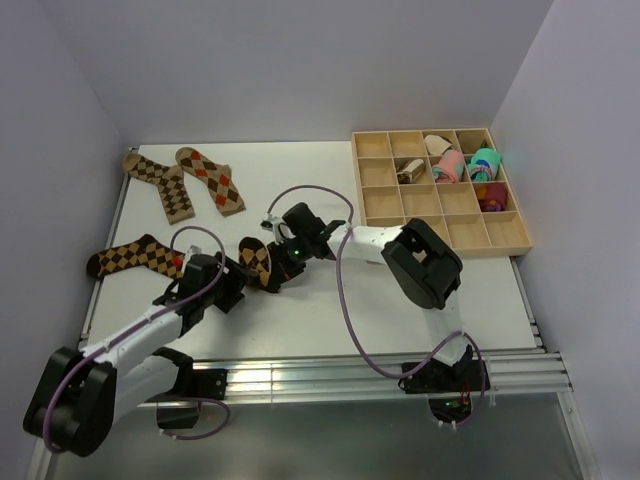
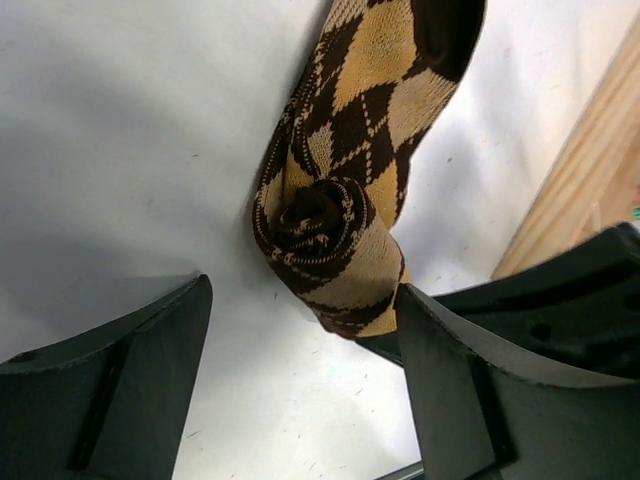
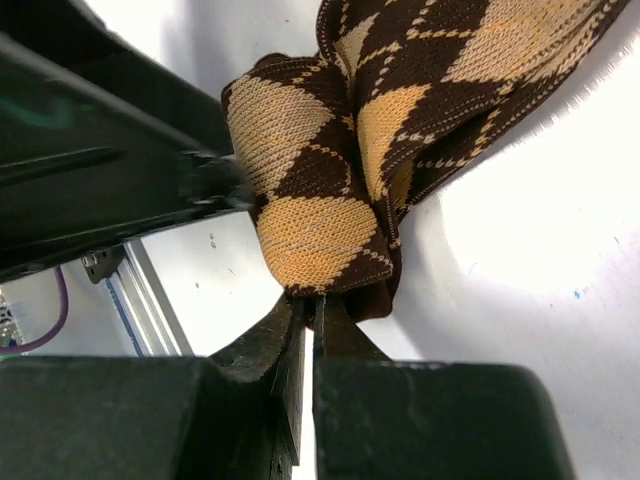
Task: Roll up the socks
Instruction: Roll the sock at the center of the board.
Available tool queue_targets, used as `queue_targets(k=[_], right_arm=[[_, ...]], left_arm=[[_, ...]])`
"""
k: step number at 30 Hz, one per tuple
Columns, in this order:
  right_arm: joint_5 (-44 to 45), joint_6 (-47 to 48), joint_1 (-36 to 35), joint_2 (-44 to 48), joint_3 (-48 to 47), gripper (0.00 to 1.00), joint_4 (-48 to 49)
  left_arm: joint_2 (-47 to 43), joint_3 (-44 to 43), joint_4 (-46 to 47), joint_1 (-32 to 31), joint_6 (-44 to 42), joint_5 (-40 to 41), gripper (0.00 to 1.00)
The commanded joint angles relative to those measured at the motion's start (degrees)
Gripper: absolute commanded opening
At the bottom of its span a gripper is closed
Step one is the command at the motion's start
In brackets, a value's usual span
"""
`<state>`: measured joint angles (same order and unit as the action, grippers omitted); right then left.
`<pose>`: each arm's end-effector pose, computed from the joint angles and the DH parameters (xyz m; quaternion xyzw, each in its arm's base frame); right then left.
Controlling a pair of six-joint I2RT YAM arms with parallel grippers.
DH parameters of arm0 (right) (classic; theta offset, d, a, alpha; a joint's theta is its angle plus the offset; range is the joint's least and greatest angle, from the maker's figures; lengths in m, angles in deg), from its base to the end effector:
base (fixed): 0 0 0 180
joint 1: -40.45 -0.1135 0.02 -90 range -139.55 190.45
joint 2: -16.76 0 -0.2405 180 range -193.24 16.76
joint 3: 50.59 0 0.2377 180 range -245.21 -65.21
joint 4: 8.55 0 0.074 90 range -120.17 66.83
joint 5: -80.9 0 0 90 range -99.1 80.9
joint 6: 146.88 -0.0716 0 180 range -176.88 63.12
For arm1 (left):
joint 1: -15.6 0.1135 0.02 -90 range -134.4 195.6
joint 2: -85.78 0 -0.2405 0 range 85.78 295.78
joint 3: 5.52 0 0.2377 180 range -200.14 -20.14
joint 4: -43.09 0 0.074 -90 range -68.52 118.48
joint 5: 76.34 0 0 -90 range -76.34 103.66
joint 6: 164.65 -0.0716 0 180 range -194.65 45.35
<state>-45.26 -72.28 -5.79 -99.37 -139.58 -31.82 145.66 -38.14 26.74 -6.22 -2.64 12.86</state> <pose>0.2610 0.3336 0.1194 -0.3391 0.8343 0.4157 0.1269 0.2002 -0.0812 0.1122 -0.3873 0.8336 -0.2920 0.2643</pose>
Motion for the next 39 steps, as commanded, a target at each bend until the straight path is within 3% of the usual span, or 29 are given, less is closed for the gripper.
queue_targets(k=[1,4,8,17,22,27,33,39], right_arm=[[-1.10,0.46,-0.25,-1.64,-2.80,0.00,-2.25],[-1.45,0.63,-0.43,-2.16,-3.59,0.00,-2.69],[-1.37,1.33,-0.87,-2.34,-4.64,0.00,-3.57],[-0.40,3.27,-1.31,-1.99,-4.29,0.00,-4.19],[0.13,4.50,-1.66,-2.16,-4.29,0.00,-4.45],[-0.75,5.64,-1.84,-2.08,-4.64,0.00,-4.71],[-1.45,7.57,-2.01,-1.46,-5.35,0.00,-6.55],[-2.59,8.80,-2.01,-1.11,-5.96,0.00,-8.14]], left_arm=[[-6.86,3.75,5.25,0.03,3.66,3.26,0.80],[-9.51,5.60,6.83,-0.06,4.28,3.35,0.85],[-5.32,5.17,6.57,-0.06,4.02,2.91,0.86],[-1.69,-3.96,-1.68,2.22,-2.04,8.79,0.77],[2.69,-8.80,-0.99,7.66,-9.16,8.36,0.65],[16.04,-16.53,1.20,8.38,-14.34,5.38,0.56],[27.30,-20.76,5.77,8.29,-17.42,1.33,0.35],[32.49,-22.51,9.30,6.19,-19.44,-1.57,0.33]])
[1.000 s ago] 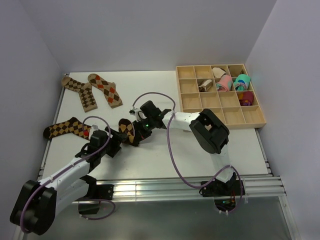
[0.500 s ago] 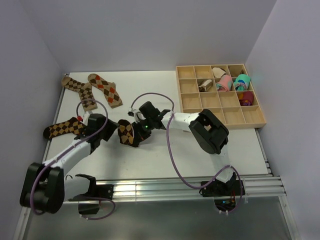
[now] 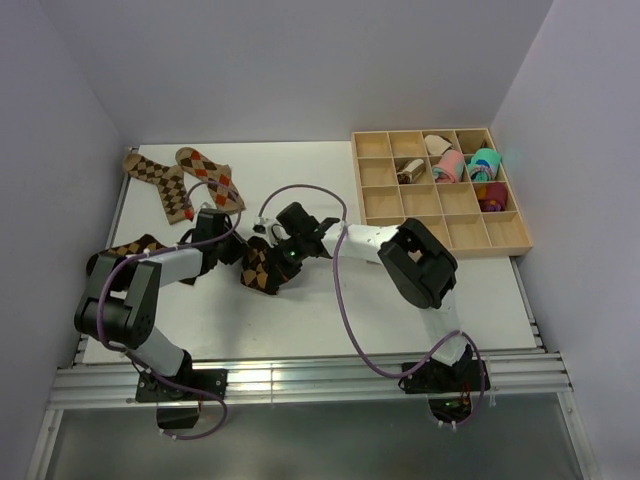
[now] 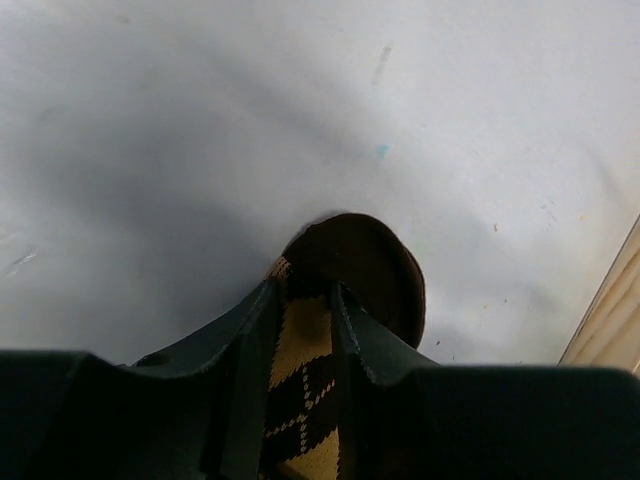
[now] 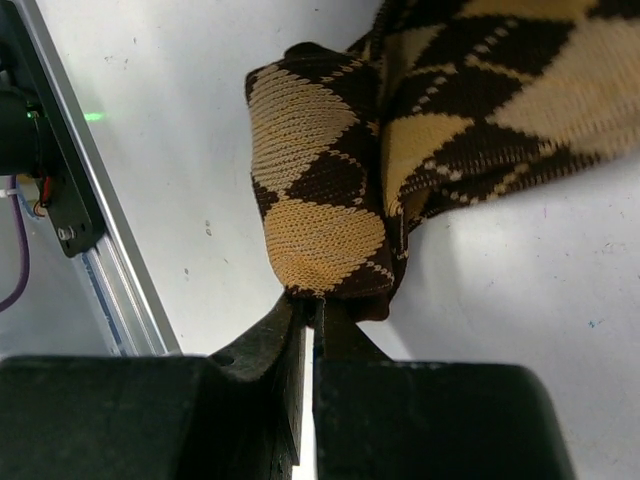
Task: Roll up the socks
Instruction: Roll the sock at the center of the board.
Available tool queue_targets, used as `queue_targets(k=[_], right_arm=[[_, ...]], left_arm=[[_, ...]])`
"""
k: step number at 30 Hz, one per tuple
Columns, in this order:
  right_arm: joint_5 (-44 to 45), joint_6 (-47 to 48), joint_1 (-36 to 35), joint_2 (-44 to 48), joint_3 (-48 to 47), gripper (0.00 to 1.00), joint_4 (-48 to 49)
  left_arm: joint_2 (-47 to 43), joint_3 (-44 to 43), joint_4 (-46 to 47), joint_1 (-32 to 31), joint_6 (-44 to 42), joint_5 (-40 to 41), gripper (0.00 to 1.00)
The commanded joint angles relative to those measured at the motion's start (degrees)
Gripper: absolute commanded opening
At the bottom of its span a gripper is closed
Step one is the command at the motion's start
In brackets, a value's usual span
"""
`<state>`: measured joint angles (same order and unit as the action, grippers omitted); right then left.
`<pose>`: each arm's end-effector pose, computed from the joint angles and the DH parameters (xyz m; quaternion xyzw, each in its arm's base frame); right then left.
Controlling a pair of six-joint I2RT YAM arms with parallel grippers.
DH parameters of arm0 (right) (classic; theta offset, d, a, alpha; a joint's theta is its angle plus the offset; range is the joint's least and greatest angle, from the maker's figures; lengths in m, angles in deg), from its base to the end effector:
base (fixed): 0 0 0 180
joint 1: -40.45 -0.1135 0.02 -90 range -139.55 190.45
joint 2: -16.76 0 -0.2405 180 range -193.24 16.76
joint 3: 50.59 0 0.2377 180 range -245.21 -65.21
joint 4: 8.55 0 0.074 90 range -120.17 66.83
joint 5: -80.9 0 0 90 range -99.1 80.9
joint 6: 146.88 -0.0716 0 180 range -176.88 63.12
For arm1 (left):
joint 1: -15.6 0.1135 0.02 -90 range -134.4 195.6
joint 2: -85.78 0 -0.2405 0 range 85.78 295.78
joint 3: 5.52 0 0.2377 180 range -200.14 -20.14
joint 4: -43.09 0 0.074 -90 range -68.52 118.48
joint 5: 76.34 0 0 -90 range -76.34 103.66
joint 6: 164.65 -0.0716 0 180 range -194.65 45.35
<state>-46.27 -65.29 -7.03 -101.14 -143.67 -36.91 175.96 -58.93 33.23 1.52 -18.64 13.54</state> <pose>0.2566 0.3438 0.1214 -0.3956 0.8139 0.4074 0.1227 0.3018 -0.0758 0.1059 -0.3321 0.8679 -0.2130 0.3020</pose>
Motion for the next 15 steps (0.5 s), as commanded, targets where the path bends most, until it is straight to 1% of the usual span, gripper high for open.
queue_targets(k=[1,4,11,13,15], right_arm=[[-1.85,1.81,-0.77,0.84,-1.88,0.00,-3.05],[-3.34,2.43,-0.77,0.57,-2.58,0.00,-4.37],[-3.79,2.87,-0.68,-0.83,-5.21,0.00,-7.35],[-3.53,1.82,-0.42,-2.94,-6.00,0.00,-8.06],[-5.19,-0.11,0.28,-4.25,-5.75,0.00,-7.36]], left_arm=[[2.55,-1.91,3.07,-1.99,-3.54,-2.08,0.34],[3.17,-1.82,4.73,-3.14,-3.63,-2.87,0.34],[3.34,-1.21,6.49,-4.46,-3.89,-4.19,0.33],[3.26,-1.12,6.58,-4.63,-4.06,-4.36,0.34],[3.17,-1.03,6.32,-4.55,-4.33,-4.28,0.34]])
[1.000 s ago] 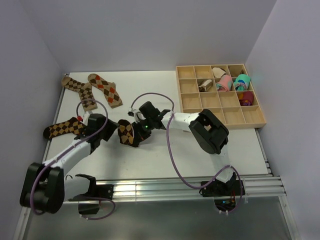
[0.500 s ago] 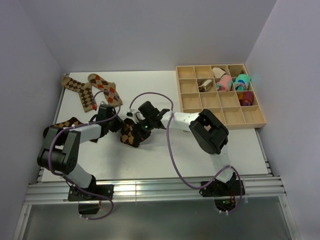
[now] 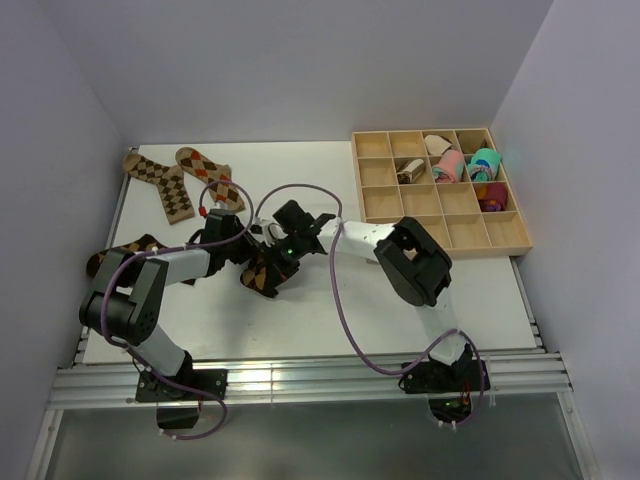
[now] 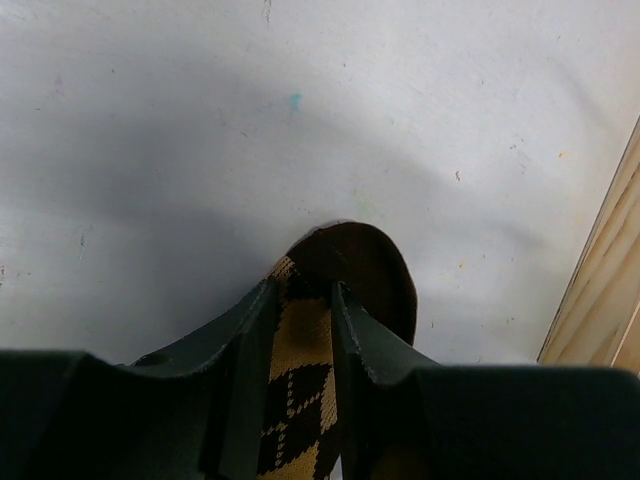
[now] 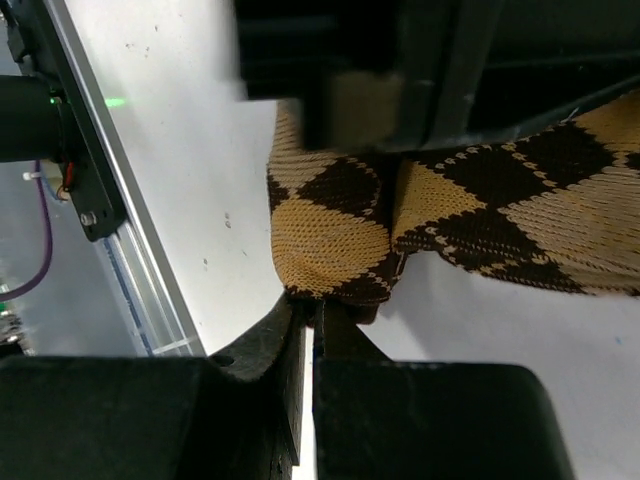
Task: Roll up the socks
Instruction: Roll the sock at the center of the board.
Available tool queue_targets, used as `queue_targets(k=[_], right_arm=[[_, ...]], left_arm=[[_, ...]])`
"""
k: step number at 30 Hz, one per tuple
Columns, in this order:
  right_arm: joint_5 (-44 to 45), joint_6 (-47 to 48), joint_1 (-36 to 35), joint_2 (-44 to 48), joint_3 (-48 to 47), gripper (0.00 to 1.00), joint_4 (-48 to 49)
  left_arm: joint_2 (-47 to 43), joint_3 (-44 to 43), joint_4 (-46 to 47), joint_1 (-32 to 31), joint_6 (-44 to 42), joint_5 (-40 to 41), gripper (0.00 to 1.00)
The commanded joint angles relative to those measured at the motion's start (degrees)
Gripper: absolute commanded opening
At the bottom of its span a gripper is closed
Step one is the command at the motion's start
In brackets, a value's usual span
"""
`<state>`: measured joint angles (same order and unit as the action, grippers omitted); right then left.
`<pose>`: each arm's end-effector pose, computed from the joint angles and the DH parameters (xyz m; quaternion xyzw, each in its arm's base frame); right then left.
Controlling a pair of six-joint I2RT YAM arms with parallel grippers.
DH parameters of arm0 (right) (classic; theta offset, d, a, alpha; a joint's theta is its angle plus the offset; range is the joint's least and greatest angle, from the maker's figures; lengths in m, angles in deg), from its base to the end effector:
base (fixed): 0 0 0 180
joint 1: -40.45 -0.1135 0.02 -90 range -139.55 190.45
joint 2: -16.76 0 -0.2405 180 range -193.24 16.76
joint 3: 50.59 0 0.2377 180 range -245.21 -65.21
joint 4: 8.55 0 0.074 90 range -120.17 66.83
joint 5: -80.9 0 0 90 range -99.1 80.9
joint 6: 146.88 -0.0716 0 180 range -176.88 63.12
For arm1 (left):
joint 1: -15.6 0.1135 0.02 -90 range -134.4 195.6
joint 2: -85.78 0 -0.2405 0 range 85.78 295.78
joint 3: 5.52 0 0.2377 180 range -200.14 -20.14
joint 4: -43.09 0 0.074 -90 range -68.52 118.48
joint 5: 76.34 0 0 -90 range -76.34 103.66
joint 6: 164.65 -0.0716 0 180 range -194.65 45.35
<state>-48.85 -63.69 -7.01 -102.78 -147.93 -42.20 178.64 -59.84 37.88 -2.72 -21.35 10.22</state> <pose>0.2577 0.3486 0.1261 -0.4059 0.8083 0.4152 0.0975 0.3053 -0.1056 0.1050 -0.2650 0.8803 -0.2521 0.3022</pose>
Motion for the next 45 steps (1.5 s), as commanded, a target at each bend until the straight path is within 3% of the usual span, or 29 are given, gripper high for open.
queue_targets(k=[1,7,11,18,32,36,45], right_arm=[[-3.23,-2.50,0.70,-3.49,-1.13,0.00,-1.28],[-4.11,-3.21,2.46,-6.75,-0.78,0.00,-2.85],[-4.55,-3.47,2.64,-7.98,-1.04,0.00,-3.39],[-3.76,-4.00,2.90,-7.63,-2.45,0.00,-3.91],[-2.35,-4.97,2.99,-7.02,-3.94,0.00,-4.52],[-2.18,-4.79,2.99,-6.84,-4.21,0.00,-4.70],[-1.39,-5.23,2.46,-6.93,-4.56,0.00,-4.62]], left_arm=[[0.31,0.06,1.58,-0.31,-1.71,-0.87,0.34],[0.13,0.07,1.75,-0.31,-1.97,-0.16,0.36],[0.30,-0.46,2.19,-0.39,-1.88,-1.21,0.42],[-4.86,-0.55,-1.14,-0.39,-0.83,0.80,0.65],[-23.68,-0.12,-23.38,-0.39,7.52,13.28,0.94],[-29.65,4.79,-26.55,-0.39,11.20,10.66,0.94],[-36.07,16.57,-22.42,-5.40,23.68,9.67,0.90]])
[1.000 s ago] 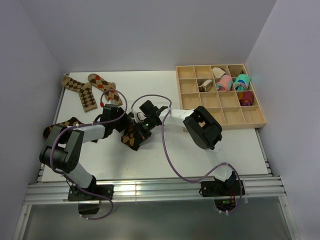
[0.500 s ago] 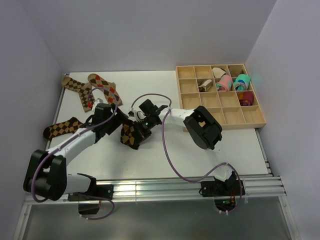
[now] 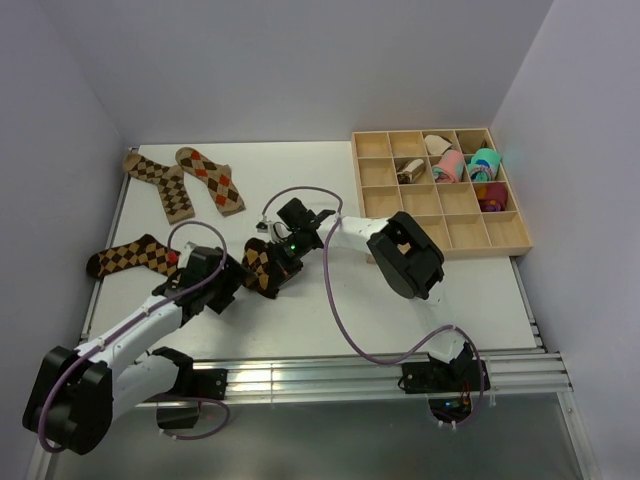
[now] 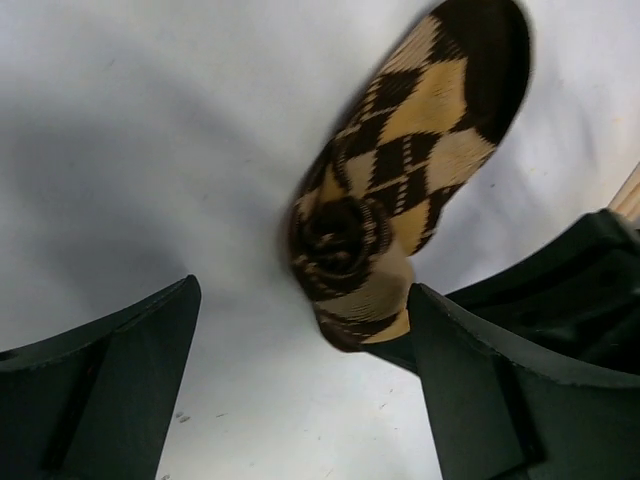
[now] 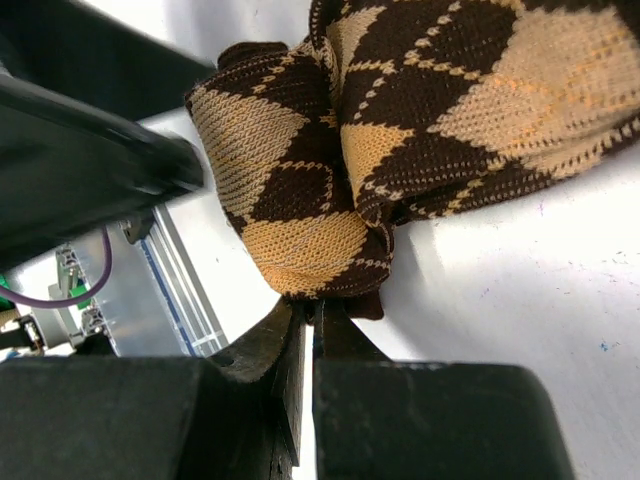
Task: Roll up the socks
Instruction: Roll the sock at the center of the board.
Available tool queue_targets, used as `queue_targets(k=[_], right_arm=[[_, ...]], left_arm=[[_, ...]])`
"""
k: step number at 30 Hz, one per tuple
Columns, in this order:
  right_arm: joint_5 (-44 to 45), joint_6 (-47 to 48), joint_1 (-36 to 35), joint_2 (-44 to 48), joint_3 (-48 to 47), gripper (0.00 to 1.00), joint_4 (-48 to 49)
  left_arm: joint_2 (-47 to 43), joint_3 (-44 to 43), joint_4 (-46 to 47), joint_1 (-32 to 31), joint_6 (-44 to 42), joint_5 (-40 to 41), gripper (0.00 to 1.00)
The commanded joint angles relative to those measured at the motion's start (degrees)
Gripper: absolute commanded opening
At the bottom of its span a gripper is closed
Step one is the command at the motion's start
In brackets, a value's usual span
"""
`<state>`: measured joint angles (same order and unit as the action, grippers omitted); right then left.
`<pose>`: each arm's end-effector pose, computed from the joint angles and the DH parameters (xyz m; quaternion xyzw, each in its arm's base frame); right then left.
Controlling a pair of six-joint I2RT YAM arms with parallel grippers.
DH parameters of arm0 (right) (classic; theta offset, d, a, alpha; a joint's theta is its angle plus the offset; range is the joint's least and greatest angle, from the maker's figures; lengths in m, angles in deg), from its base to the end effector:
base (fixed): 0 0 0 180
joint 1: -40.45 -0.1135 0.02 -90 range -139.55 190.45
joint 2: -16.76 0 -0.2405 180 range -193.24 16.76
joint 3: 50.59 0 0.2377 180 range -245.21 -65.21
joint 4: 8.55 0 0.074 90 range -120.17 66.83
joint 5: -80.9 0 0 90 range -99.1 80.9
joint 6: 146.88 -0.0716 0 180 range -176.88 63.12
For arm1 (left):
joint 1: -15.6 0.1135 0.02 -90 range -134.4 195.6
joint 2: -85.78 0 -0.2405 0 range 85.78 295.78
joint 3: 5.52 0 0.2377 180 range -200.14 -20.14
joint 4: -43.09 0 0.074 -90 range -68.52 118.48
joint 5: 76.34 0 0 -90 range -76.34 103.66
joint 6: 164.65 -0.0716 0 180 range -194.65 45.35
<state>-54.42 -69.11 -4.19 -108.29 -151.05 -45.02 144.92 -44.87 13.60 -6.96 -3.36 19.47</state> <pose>0.2733 0.3415 0.1027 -0.3418 0.8312 0.4378 0.0251 0.2014 -0.0758 0.1294 -0.4023 0.8457 -0.2214 0.2720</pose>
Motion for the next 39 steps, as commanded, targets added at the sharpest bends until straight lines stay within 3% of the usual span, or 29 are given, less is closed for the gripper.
queue_targets(k=[1,18,24,29,33,35,39], right_arm=[[4.19,0.01,-0.44,-1.42,-1.43,0.00,-1.71],[4.10,-0.96,-1.59,-0.63,-0.64,0.00,-0.66],[5.15,-1.13,-2.03,1.38,0.76,0.00,-0.04],[7.26,-2.27,-2.20,3.94,3.22,0.01,2.15],[9.81,-2.80,-2.29,9.98,6.64,0.15,6.44],[12.87,-2.71,-2.29,12.80,8.92,0.26,8.13],[17.28,-2.19,-1.94,18.79,10.87,0.31,13.40]], left_arm=[[-2.70,2.22,3.00,-1.77,6.31,0.96,0.89],[6.25,3.64,7.58,-2.66,8.69,8.35,0.75],[9.68,4.78,8.19,-2.39,9.05,8.53,0.57],[12.14,4.69,8.72,-2.04,8.00,7.91,0.34],[12.41,4.34,8.55,-1.43,6.32,7.38,0.14],[12.23,4.34,8.20,-1.08,5.19,7.03,0.09],[12.50,4.60,8.98,-0.20,3.60,5.10,0.04]])
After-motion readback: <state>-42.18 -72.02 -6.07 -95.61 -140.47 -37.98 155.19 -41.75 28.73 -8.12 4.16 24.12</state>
